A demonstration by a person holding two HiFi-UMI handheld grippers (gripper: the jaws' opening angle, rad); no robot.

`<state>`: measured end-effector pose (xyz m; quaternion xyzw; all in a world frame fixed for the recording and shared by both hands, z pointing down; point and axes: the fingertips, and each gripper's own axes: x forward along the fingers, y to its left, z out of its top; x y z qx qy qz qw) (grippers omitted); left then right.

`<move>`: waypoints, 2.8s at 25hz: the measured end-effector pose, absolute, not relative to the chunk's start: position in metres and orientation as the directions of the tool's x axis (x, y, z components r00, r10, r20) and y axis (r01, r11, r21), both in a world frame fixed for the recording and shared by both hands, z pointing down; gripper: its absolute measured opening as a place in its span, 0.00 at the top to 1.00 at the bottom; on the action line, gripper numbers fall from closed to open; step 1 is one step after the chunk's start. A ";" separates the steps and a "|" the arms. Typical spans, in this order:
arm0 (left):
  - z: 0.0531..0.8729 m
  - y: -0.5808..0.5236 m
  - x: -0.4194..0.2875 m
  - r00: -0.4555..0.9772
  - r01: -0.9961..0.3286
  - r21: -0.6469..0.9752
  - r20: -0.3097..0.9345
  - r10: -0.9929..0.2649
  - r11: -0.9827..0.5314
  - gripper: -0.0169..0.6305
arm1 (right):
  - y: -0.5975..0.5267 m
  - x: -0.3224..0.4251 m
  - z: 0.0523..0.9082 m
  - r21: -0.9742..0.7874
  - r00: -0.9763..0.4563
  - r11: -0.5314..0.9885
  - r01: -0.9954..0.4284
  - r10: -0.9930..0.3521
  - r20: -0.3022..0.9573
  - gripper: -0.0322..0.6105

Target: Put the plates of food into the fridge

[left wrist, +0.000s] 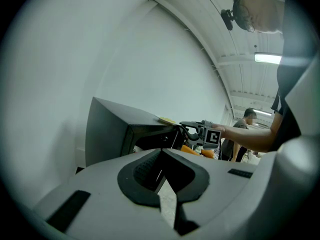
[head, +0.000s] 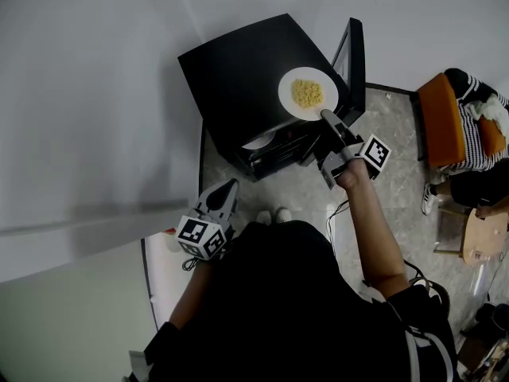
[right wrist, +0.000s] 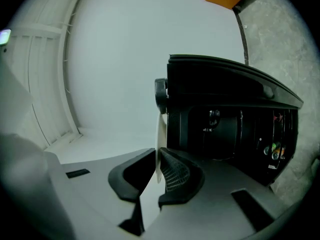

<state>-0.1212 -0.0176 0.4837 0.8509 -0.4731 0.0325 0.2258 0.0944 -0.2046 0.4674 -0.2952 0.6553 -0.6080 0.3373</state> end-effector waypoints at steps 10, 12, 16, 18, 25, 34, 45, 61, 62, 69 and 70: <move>0.494 -0.035 -0.113 0.586 -0.799 0.361 0.285 -0.758 -0.482 0.94 | -0.199 0.100 0.480 -0.997 -0.594 0.060 0.056 -0.800 -0.082 0.89; 0.497 -0.039 -0.114 0.595 -0.793 0.363 0.289 -0.750 -0.489 0.94 | -0.197 0.100 0.481 -0.997 -0.601 0.064 0.049 -0.795 -0.081 0.89; 0.496 -0.032 -0.109 0.618 -0.777 0.364 0.288 -0.732 -0.513 0.94 | -0.175 0.107 0.471 -0.996 -0.605 0.075 0.046 -0.792 -0.088 0.89; 0.490 -0.012 -0.101 0.628 -0.770 0.357 0.284 -0.724 -0.528 0.94 | -0.147 0.116 0.463 -0.995 -0.604 0.089 0.053 -0.790 -0.103 0.89; 0.503 -0.038 -0.103 0.654 -0.748 0.382 0.286 -0.700 -0.543 0.94 | -0.139 0.122 0.472 -0.995 -0.602 0.076 0.071 -0.792 -0.104 0.89; 0.515 -0.054 -0.095 0.682 -0.725 0.403 0.302 -0.666 -0.559 0.94 | -0.122 0.138 0.501 -0.998 -0.608 0.032 0.060 -0.791 -0.062 0.89; 0.510 -0.019 -0.091 0.666 -0.741 0.374 0.302 -0.682 -0.558 0.94 | -0.091 0.126 0.553 -1.000 -0.653 -0.013 0.022 -0.758 -0.005 0.89; 0.504 -0.029 -0.102 0.622 -0.779 0.354 0.332 -0.709 -0.517 0.94 | -0.139 0.131 0.614 -0.996 -0.641 -0.079 -0.051 -0.762 0.093 0.89; 0.504 -0.030 -0.103 0.619 -0.781 0.355 0.333 -0.711 -0.514 0.94 | -0.142 0.131 0.615 -0.995 -0.642 -0.078 -0.056 -0.761 0.096 0.89; 0.504 -0.037 -0.105 0.614 -0.785 0.353 0.339 -0.713 -0.509 0.94 | -0.165 0.123 0.637 -0.996 -0.639 -0.072 -0.051 -0.764 0.089 0.89; 0.504 -0.038 -0.105 0.614 -0.786 0.353 0.341 -0.712 -0.508 0.94 | -0.166 0.121 0.641 -0.995 -0.640 -0.080 -0.055 -0.762 0.097 0.89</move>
